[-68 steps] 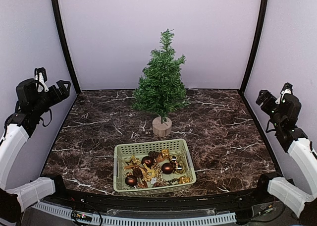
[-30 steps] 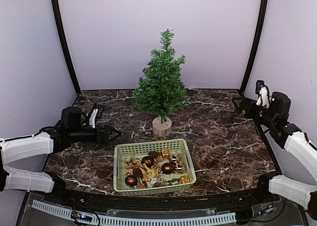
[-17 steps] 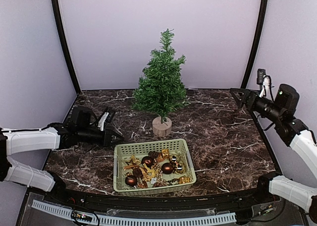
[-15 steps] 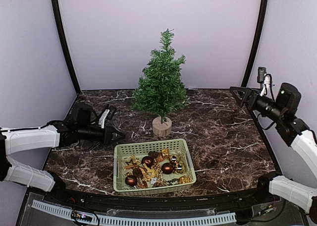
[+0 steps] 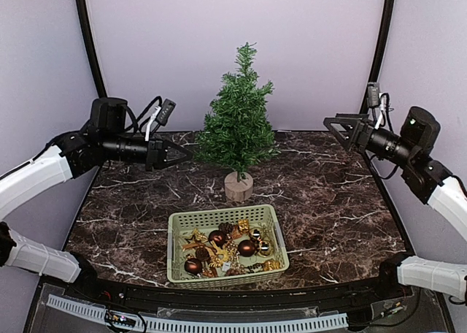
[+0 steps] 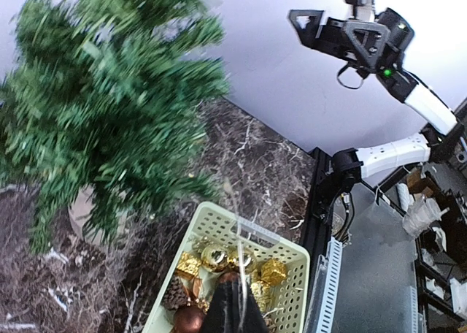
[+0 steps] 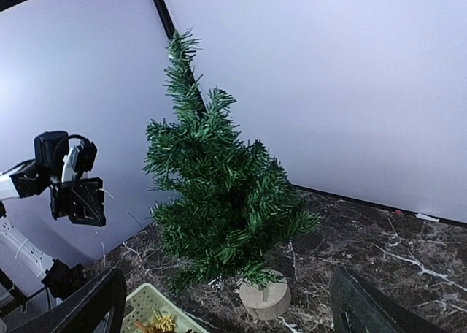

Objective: Decorate the small christmas tree
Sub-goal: Pick up the light string from the bin.

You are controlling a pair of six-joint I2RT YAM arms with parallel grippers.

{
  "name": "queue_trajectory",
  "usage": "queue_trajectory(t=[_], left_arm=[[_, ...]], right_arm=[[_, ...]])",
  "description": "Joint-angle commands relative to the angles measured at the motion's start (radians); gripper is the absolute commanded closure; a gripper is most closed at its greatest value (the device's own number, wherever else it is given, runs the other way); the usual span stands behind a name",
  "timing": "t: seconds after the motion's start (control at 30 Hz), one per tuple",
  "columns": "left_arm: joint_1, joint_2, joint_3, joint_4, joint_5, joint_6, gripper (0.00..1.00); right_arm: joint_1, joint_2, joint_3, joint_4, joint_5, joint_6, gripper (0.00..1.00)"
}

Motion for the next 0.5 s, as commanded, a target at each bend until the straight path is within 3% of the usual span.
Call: queue_trajectory(t=[0.0,0.27,0.47], left_arm=[[-0.019,0.020,0.147,-0.197,0.111,0.098,1.00],[-0.025,0.077,0.368,-0.259,0.277,0.130,1.00],[-0.025,0.137,0.480,-0.297,0.363,0.152,1.00]], right_arm=[[0.091,0.052,0.098,0.013,-0.010,-0.065,0.01],[0.356,0.189,0.217,-0.017,0.061,-0.174,0.01],[0.481,0.323,0.287,0.038,0.062,-0.197,0.01]])
